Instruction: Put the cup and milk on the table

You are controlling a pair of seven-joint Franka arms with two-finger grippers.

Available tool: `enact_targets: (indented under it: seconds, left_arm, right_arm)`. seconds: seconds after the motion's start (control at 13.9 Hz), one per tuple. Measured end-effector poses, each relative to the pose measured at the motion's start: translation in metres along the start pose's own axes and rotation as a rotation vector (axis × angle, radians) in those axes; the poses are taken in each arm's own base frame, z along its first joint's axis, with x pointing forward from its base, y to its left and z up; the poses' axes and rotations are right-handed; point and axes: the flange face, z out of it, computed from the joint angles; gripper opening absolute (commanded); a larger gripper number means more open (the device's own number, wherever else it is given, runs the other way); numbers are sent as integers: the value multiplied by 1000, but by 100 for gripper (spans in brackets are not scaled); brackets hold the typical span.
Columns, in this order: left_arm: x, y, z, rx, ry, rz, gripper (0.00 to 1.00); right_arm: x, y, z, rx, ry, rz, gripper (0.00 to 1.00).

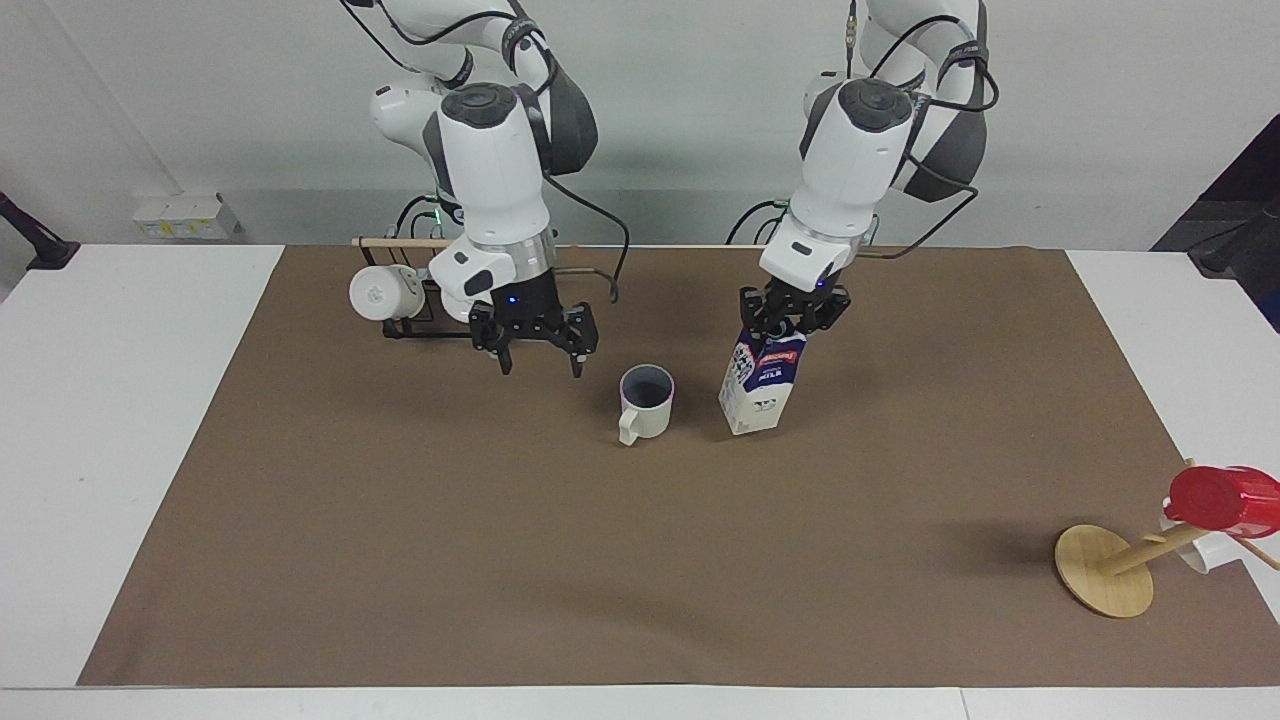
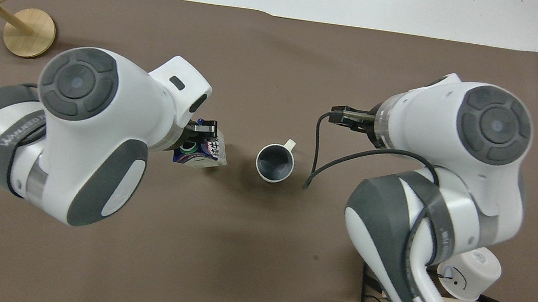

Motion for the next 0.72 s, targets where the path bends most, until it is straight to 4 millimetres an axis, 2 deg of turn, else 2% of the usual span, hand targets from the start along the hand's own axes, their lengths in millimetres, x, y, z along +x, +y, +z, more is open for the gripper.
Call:
enact_targets:
  seconds: [0.14, 0.36, 0.57, 0.72]
  left_arm:
    - [-1, 7, 12, 6, -13, 72, 55]
    - [1, 4, 14, 9, -14, 116, 55]
    - [1, 2, 16, 12, -19, 117, 56]
    - [0, 1, 18, 13, -22, 116, 86]
  right_arm:
    - [9, 33, -15, -15, -7, 1, 100]
    - [17, 80, -40, -31, -8, 3, 100]
    - [20, 111, -58, -42, -12, 16, 100]
    - [19, 127, -71, -54, -38, 27, 100]
